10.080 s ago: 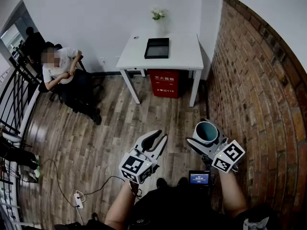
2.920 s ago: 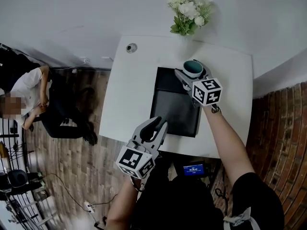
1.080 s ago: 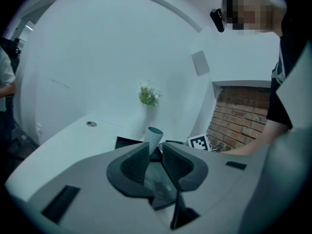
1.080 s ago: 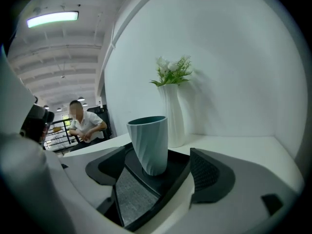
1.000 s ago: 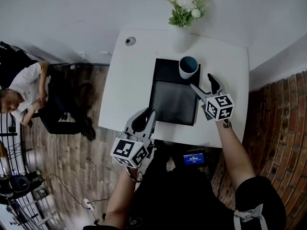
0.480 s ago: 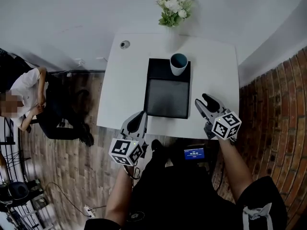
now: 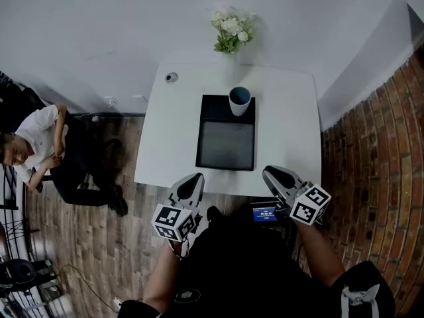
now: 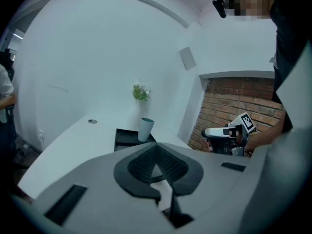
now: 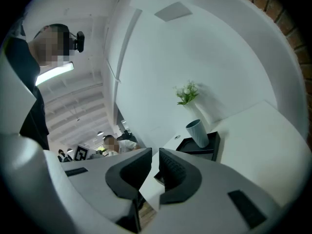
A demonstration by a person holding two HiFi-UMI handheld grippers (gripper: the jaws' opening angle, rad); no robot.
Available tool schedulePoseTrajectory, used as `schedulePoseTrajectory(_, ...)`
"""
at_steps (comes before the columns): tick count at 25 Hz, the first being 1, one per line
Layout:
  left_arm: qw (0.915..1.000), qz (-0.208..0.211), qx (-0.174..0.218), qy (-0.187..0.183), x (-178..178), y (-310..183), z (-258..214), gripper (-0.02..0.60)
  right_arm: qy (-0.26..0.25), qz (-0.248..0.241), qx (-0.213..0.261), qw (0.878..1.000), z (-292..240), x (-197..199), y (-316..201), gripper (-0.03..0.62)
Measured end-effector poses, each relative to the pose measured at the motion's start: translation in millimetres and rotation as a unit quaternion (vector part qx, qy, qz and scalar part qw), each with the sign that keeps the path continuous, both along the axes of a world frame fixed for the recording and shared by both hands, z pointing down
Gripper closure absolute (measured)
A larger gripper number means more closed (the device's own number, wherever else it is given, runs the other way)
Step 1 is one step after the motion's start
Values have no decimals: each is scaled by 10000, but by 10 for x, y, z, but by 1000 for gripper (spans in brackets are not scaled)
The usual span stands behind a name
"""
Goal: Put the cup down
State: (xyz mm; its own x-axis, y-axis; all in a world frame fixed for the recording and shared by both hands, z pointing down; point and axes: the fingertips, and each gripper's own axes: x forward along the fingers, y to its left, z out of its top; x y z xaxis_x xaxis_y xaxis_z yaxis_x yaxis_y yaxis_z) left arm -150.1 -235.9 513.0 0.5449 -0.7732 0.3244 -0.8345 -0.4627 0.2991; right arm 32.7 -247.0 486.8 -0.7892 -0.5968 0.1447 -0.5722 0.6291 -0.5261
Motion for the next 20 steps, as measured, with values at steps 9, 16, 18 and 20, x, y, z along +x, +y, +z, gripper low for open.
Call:
schedulePoseTrajectory(9, 9938, 626, 914, 86, 382, 137, -568, 574, 429, -431, 1105, 9920, -498, -407, 305, 548)
schedulePoseTrajectory(16, 9887, 400, 1302, 629, 355, 22, -1003, 574, 494, -136, 1730, 9836, -837, -363, 124, 563)
schedulePoseTrajectory(18, 9862, 367, 1286, 980, 337, -5, -1092, 574, 433, -45, 1772, 9832, -897, -353, 69, 568)
schedulePoseTrajectory(20, 9846, 366, 1319, 1087, 348, -49, -1155, 574, 420, -10, 1843, 9820, -951, -371, 16, 571)
